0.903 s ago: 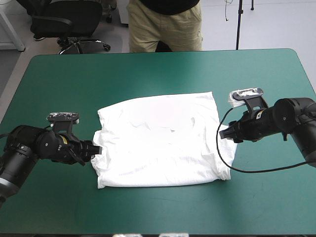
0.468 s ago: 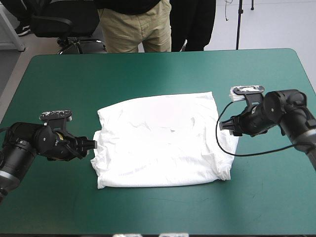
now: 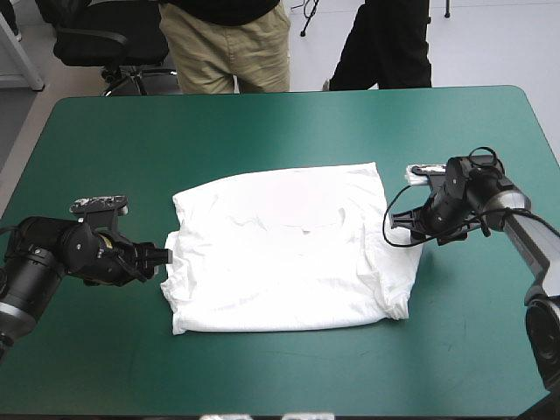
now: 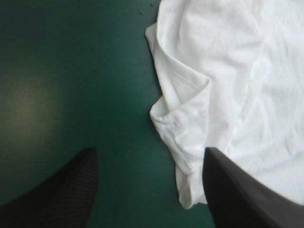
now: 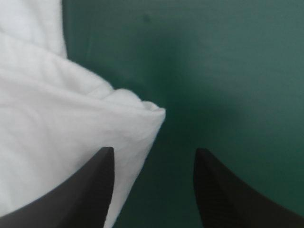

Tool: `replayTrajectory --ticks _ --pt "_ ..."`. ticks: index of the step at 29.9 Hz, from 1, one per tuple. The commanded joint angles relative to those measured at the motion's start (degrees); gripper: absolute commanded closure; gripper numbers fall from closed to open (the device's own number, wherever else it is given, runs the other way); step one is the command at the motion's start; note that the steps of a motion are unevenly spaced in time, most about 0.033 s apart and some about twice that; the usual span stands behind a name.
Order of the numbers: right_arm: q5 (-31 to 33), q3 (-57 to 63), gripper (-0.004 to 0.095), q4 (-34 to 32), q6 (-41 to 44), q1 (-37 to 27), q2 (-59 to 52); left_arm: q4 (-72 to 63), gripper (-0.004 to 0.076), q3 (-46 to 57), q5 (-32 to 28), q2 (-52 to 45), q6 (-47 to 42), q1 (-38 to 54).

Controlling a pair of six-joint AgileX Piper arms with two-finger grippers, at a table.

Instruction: Fold the cloth

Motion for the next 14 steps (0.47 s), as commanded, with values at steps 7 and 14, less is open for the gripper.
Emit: replayTrajectory --ticks 7,14 --pt "-5.1 -1.6 0.0474 1.3 -2.2 -1.1 1.5 -0.7 0.026 -1.7 -2.4 -0.8 -0.3 0.0" --pt "-3.4 -1.6 0.0597 1.4 -2.8 -1.1 5.6 -0.7 0.026 -1.7 -2.3 -0.8 -0.3 0.0"
